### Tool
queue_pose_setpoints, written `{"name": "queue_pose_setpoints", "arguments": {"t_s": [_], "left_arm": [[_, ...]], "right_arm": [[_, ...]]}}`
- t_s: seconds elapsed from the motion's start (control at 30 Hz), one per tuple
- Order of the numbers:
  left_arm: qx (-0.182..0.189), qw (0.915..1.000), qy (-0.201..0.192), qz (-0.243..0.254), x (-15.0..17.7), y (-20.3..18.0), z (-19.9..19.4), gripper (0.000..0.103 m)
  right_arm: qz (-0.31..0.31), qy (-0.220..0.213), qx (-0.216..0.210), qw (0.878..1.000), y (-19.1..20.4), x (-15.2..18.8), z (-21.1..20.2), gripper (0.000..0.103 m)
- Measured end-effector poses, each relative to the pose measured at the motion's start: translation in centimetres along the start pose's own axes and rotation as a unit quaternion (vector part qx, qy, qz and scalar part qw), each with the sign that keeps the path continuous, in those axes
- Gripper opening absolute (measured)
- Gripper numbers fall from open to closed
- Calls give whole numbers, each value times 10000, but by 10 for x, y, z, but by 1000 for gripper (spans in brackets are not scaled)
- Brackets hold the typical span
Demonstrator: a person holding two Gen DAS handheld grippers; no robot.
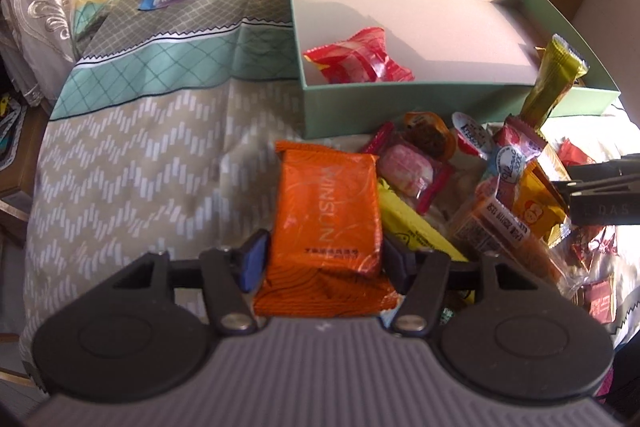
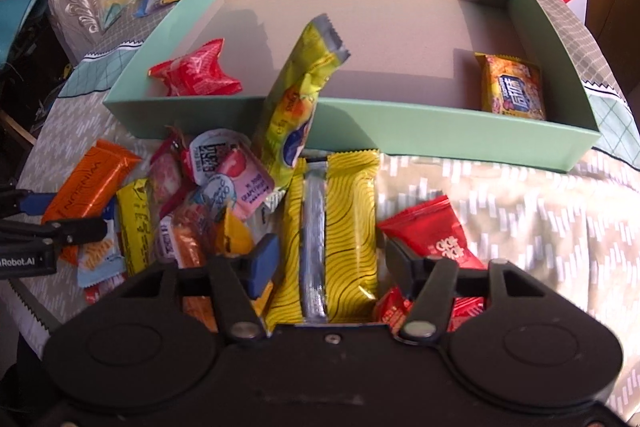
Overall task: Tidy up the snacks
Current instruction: 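Grasp the orange packet with the left tool while the right grasps the yellow striped bars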
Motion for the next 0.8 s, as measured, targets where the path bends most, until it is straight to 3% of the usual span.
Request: {"name": "queue_pose_setpoints", "arguments": {"t_s": [0.1, 0.23, 0.33, 0.47, 0.57, 0.63, 0.67, 0.73, 0.77, 0.8], "left_arm": [[-17, 10000, 27, 40, -3, 1, 2, 64], [-68, 9999, 100, 15, -7, 1, 6, 70], [-93, 9999, 49, -2, -12, 5, 1, 71], [-72, 9999, -45, 90, -22, 5, -8, 72], [-157, 9996, 4, 238, -31, 3, -1, 83], [-227, 9991, 146, 327, -37, 1, 12, 84], [-262, 9988, 222, 337, -39, 2, 18, 82], [-262, 9985, 340, 344, -41, 3, 29, 67], [-234, 9986, 370, 297, -40, 6, 33, 49], [-274, 9985, 389, 268, -38, 7, 35, 48]], "right_arm": [[-49, -75, 102, 9999, 5, -1, 5, 69], [-170, -156, 250, 9994, 7, 2, 7, 70], [-453, -199, 442, 9978, 7, 6, 5, 53], [-460, -223, 322, 9982, 1, 12, 3, 52], [-514, -309, 407, 9974, 3, 16, 2, 52], [-495, -308, 426, 9974, 4, 16, 2, 53], [-465, -298, 406, 9976, 3, 15, 2, 53], [-364, -256, 339, 9984, -1, 15, 0, 53], [-353, -240, 333, 9985, -1, 15, 0, 54], [-358, -227, 334, 9985, -2, 14, 0, 54]]}}
Point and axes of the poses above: each gripper's, at about its wrist camera, not at the fingertips, and z roughly the way its jaws point, y to its left, x to its underside, the point moved 2 cm from there along z, roughly the way its jaws point, and after that the axes turned 7 degrees about x, right-handed, at the moved point
